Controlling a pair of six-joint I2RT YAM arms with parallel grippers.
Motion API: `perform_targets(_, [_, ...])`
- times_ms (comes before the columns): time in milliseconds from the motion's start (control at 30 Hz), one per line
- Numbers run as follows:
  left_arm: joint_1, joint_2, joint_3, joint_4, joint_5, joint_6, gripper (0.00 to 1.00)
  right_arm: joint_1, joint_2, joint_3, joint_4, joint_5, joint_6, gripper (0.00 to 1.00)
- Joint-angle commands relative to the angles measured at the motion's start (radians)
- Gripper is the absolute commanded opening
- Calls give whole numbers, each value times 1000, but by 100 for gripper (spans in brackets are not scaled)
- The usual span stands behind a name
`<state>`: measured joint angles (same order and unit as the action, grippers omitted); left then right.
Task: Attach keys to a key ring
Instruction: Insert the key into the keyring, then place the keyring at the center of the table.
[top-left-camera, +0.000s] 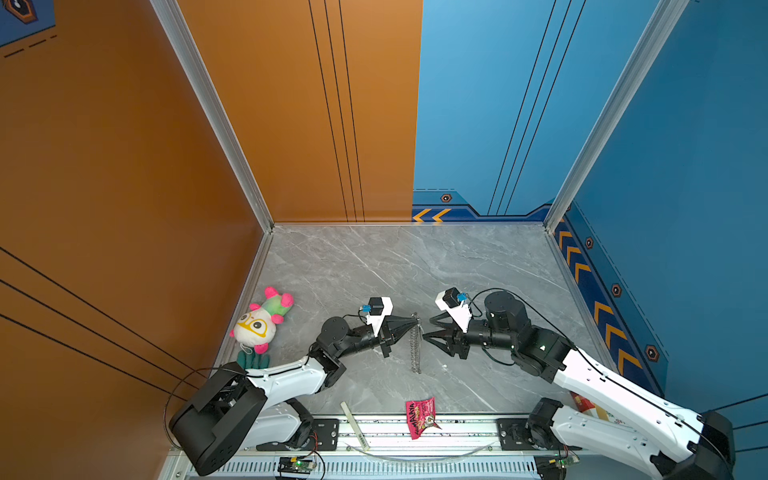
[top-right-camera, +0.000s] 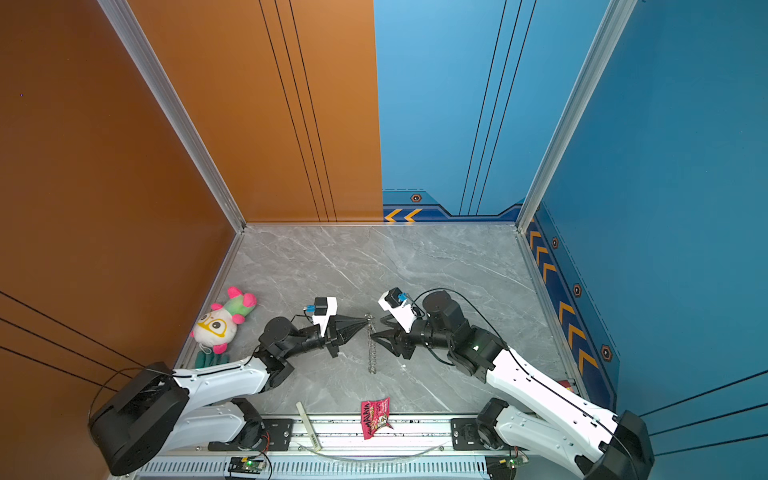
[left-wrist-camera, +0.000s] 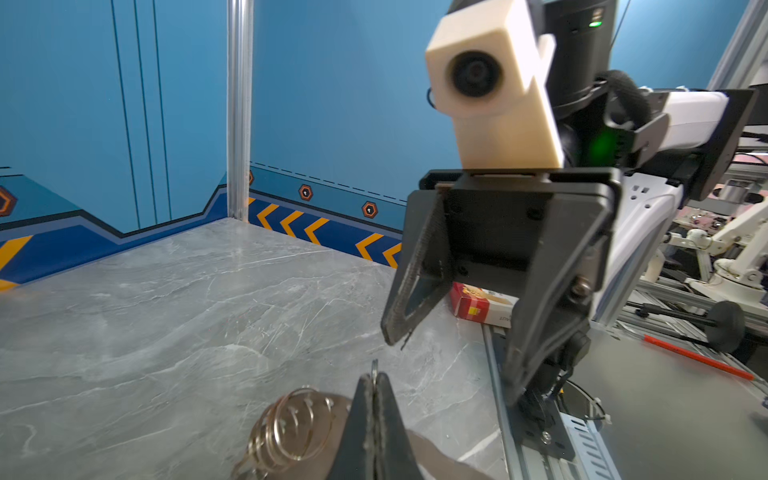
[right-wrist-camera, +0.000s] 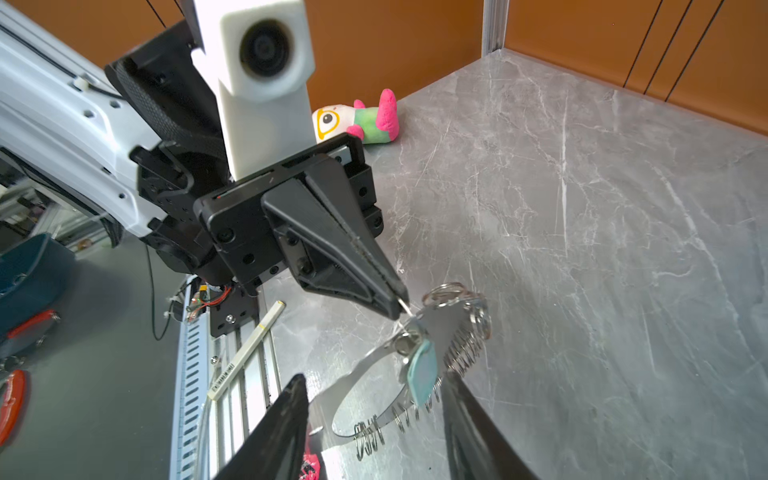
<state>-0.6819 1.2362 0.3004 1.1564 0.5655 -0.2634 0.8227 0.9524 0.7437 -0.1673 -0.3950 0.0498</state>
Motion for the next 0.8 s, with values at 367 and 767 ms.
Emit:
perform_targets(367, [-35, -52, 26, -43, -392, -34, 0, 211, 46, -146, 298, 415, 115, 62])
perform_targets(767, [-113, -76, 37, -86, -609, -79, 0, 277, 225, -167, 548, 571, 214, 68])
